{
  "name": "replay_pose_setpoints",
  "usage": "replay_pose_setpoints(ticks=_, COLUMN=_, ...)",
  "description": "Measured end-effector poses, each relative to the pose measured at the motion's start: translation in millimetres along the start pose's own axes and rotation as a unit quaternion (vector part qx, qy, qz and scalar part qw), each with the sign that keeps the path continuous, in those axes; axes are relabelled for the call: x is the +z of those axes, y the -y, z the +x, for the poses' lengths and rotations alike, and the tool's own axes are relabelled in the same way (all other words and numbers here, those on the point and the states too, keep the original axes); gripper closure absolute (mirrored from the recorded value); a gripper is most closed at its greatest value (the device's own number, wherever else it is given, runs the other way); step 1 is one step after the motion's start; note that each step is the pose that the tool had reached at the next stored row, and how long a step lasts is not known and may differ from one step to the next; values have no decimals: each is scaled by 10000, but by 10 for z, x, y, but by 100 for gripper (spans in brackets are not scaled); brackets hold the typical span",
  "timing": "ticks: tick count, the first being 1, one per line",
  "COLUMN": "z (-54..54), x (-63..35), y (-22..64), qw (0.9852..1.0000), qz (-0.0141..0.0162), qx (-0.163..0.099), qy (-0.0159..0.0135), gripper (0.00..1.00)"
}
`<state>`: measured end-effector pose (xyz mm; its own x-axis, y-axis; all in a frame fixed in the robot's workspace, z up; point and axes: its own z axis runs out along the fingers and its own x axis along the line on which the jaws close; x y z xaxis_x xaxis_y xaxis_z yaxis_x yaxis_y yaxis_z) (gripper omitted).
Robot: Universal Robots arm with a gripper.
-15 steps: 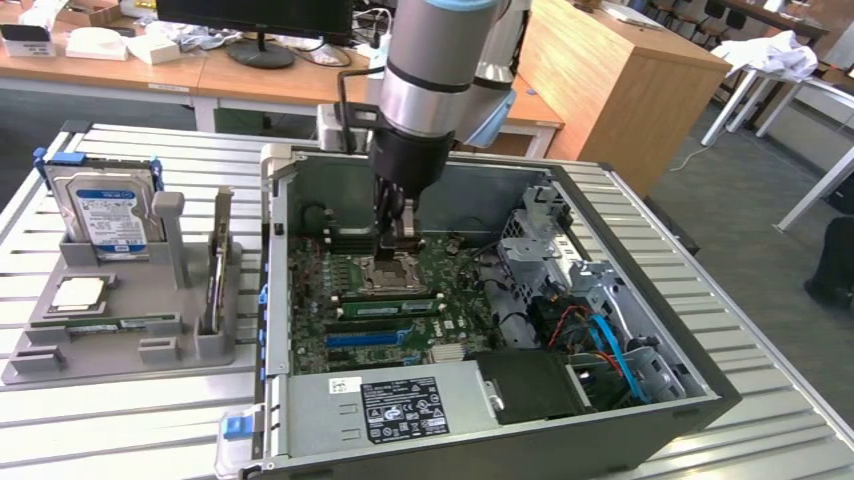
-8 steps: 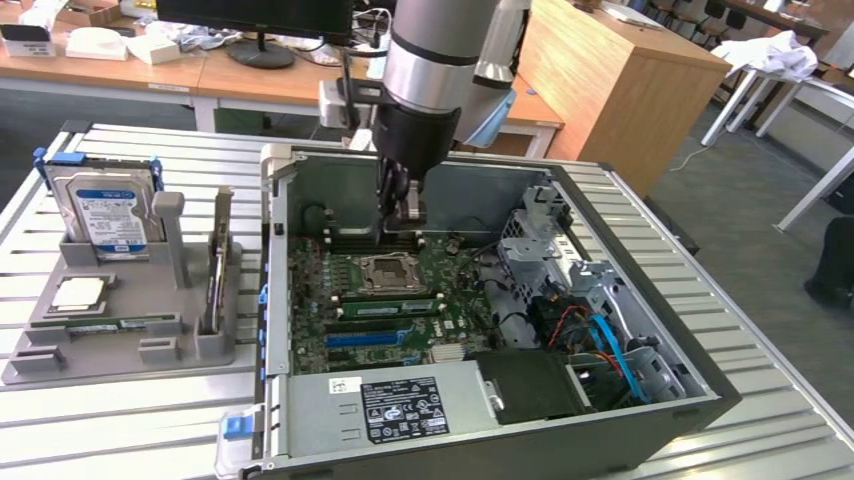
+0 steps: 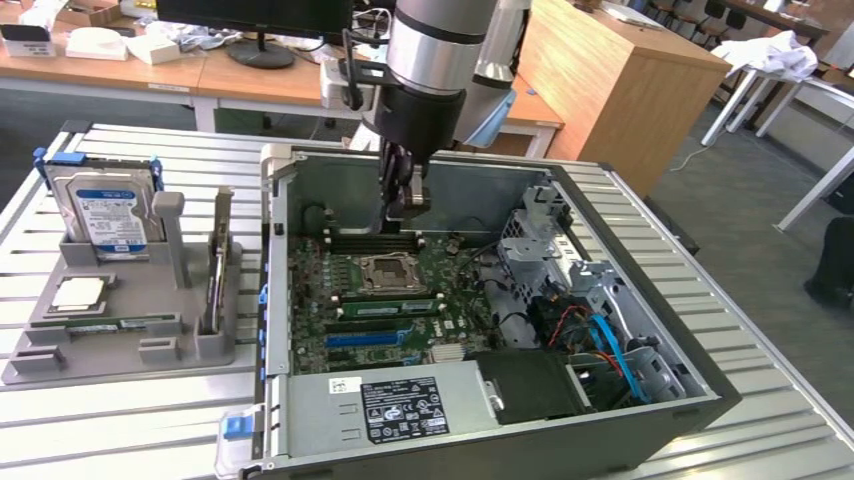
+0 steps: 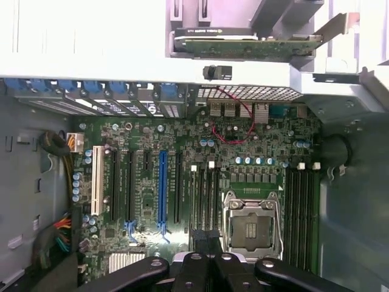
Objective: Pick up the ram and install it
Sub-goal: 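Press down the ram until it locks into place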
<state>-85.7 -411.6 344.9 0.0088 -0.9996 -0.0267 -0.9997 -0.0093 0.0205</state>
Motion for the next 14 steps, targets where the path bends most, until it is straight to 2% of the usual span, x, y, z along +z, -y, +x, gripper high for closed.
replay_pose_setpoints(ticks=7, z=1, x=-2, y=13, qw=10000, qz=-1, qx=-1, qy=-2, gripper=90)
replay_pose_setpoints(ticks=14, z=2, x=-3, y=133, qw=10000, qz=0, qx=0, qy=0, gripper=90)
